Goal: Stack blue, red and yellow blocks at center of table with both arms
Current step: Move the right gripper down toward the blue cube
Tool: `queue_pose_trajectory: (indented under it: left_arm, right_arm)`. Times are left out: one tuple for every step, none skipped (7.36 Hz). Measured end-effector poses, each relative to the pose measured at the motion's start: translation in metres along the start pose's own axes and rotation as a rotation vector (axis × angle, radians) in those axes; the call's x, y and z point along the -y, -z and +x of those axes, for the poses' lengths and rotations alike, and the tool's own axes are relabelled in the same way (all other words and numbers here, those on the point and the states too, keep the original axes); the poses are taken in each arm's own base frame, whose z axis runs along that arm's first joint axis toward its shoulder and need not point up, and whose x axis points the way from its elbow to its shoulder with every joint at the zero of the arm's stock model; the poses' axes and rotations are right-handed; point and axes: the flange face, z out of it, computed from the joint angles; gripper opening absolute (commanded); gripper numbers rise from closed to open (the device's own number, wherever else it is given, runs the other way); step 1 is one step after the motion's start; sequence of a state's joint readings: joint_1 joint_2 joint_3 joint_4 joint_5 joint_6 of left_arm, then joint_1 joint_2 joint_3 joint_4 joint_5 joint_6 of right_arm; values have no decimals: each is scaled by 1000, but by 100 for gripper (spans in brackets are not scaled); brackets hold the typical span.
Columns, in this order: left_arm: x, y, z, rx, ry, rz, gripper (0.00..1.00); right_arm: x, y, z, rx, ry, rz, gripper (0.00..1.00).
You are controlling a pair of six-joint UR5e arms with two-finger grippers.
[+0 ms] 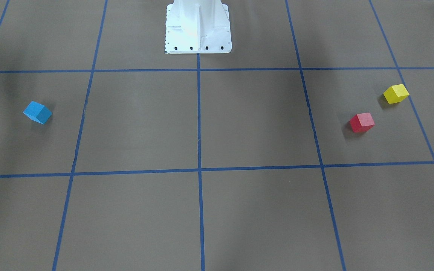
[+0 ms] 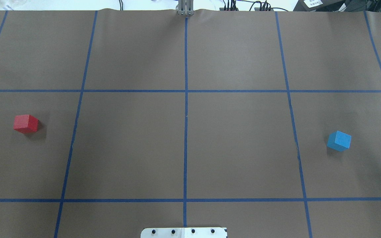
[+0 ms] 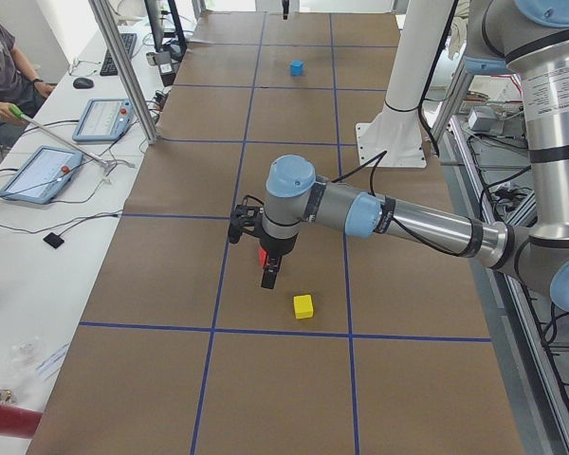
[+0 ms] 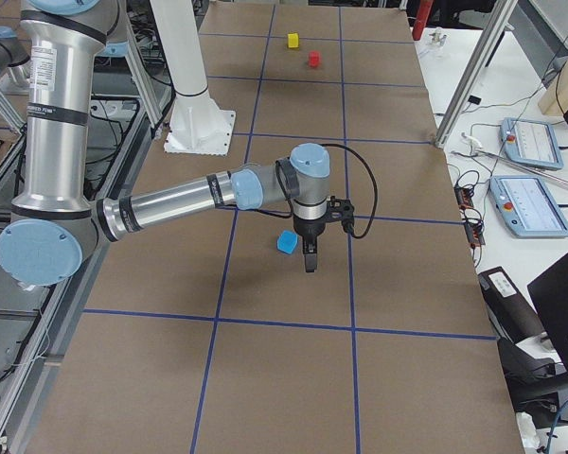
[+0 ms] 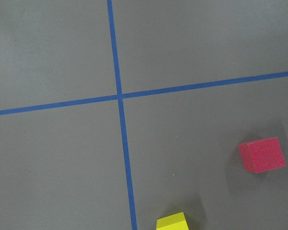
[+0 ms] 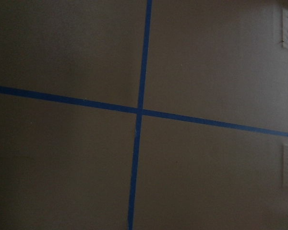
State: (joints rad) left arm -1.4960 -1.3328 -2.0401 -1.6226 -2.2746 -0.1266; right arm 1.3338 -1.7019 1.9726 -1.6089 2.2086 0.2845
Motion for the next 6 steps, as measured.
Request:
queue_pose_trajectory:
  left_arm:
    - [-3, -1, -1, -1, 2, -4, 100]
    - [-8, -4, -3, -9, 7, -12, 100]
    - [-12, -7, -5, -20, 12, -21, 100]
    - [-14, -9, -6, -27, 17, -27, 100]
    - [-16, -10, -6, -39, 21, -32, 100]
    - [-16, -11, -5, -56, 24, -35, 100]
  right_arm:
    - [-1, 2, 10, 59, -34, -11, 100]
    - [-3, 7, 21, 120, -70, -15, 100]
    - [-4, 10, 27, 152, -89, -16, 100]
    - [-4, 12, 28, 166, -94, -13, 100]
    - [-3, 13, 26, 174, -84, -3, 100]
    - [-1, 10, 23, 181, -72, 7, 100]
